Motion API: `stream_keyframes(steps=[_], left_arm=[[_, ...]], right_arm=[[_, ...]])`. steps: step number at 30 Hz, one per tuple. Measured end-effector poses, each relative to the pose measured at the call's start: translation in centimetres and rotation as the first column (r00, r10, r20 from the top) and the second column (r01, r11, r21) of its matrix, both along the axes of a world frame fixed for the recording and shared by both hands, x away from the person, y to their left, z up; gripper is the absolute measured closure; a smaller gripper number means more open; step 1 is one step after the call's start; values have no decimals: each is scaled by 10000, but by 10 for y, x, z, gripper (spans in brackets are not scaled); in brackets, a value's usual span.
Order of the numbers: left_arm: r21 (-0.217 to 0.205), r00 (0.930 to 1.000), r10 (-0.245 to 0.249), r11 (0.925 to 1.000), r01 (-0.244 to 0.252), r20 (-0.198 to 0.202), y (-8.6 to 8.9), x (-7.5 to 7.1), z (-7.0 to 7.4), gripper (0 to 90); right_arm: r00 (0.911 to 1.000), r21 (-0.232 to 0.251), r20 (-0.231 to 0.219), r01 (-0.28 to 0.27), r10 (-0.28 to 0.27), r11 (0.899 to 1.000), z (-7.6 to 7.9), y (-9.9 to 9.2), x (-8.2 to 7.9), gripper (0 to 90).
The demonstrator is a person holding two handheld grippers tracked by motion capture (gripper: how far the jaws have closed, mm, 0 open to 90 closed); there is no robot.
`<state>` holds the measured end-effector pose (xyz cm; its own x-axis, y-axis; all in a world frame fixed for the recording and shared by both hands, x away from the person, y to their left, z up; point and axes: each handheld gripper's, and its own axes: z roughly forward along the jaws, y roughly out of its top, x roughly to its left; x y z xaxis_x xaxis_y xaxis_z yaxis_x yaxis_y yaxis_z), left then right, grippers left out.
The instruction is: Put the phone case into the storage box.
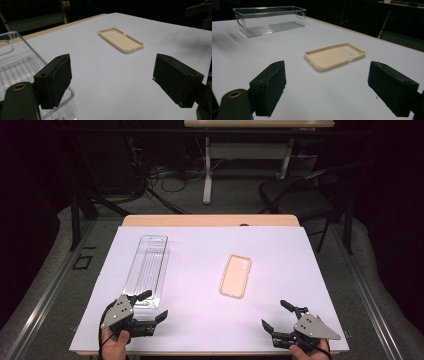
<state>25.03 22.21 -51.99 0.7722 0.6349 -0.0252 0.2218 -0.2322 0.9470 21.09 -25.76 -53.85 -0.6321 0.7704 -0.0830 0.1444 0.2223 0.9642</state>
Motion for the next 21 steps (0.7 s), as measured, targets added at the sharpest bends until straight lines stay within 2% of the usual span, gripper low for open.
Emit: stream_keyframes(steps=[3,4,6,9,13,18,21], left_arm=[[-71,9994,-122,9999,120,-325,-1,2,2,159],[-129,9980,-219,9997,212,-587,-1,3,5,158],[-98,9979,-146,9999,140,-632,-1,4,7,158],[-164,9979,18,9999,-28,-642,-1,8,15,158],[-187,9966,197,9996,-212,-795,-1,13,26,158],[220,9937,546,9984,-527,-984,-3,23,41,158],[217,9935,582,9982,-563,-980,-5,33,50,158]], right_arm=[[9999,27,-152,-70,70,10000,2,2,1,146],[9991,3,-415,-75,75,10000,5,3,3,146],[9986,29,-523,-83,84,10000,6,4,4,146],[9940,67,-1095,15,-8,10000,13,5,10,146],[9889,47,-1481,130,-121,9999,23,9,18,147],[9868,-118,-1617,98,-115,9999,36,14,28,147],[9860,-133,-1665,71,-92,9999,42,16,34,147]])
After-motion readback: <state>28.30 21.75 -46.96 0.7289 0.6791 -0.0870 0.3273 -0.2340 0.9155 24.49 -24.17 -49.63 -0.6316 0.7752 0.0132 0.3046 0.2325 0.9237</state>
